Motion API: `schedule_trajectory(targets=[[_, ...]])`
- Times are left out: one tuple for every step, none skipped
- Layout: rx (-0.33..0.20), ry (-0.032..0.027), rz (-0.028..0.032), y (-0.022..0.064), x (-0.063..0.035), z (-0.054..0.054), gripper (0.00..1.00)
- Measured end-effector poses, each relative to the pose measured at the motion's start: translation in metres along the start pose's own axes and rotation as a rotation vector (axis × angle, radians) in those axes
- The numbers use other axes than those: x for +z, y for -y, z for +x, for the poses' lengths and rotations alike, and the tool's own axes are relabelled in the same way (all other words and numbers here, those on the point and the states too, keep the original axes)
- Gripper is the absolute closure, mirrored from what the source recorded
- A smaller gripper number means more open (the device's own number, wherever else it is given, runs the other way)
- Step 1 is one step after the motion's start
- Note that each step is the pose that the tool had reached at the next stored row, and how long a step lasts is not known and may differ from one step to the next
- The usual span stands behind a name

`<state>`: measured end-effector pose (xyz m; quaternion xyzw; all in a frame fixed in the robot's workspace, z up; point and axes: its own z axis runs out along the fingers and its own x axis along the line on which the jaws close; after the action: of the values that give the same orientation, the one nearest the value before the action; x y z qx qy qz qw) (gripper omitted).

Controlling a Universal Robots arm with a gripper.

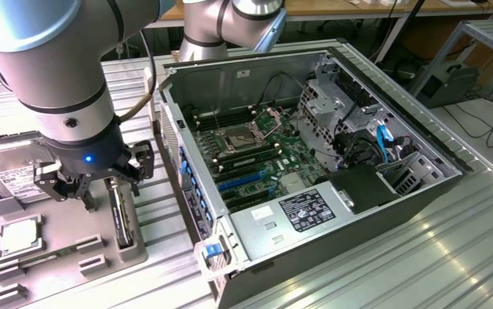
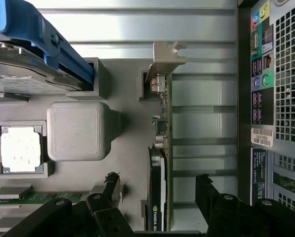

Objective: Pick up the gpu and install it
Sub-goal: 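Pick up the gpu and move the gpu toward the slot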

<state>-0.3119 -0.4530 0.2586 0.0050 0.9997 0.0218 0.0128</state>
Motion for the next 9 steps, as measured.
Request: schedule_trajectory(targets=[[0.000, 0.0000, 0.0000, 0.0000, 0.0005, 0.0000, 0.28], [0.000, 0.0000, 0.0000, 0.0000, 0.0010, 0.0000, 0.28], [0.000, 0.0000, 0.0000, 0.0000, 0.0014, 0.0001, 0.28], [0.000, 0.0001, -0.0001, 0.0001, 0.0020, 0.0001, 0.28], [0.000, 0.0001, 0.0000, 0.0001, 0.0027, 0.0001, 0.28], [0.000, 0.0001, -0.0001, 0.0001, 0.0034, 0.0001, 0.28], [0.000, 0.0001, 0.0000, 0.0002, 0.0040, 0.0001, 0.28], [0.000, 0.0000, 0.0001, 0.0000, 0.0044, 0.0002, 0.28], [0.000, -0.0001, 0.0001, -0.0003, 0.0050, 0.0002, 0.28]])
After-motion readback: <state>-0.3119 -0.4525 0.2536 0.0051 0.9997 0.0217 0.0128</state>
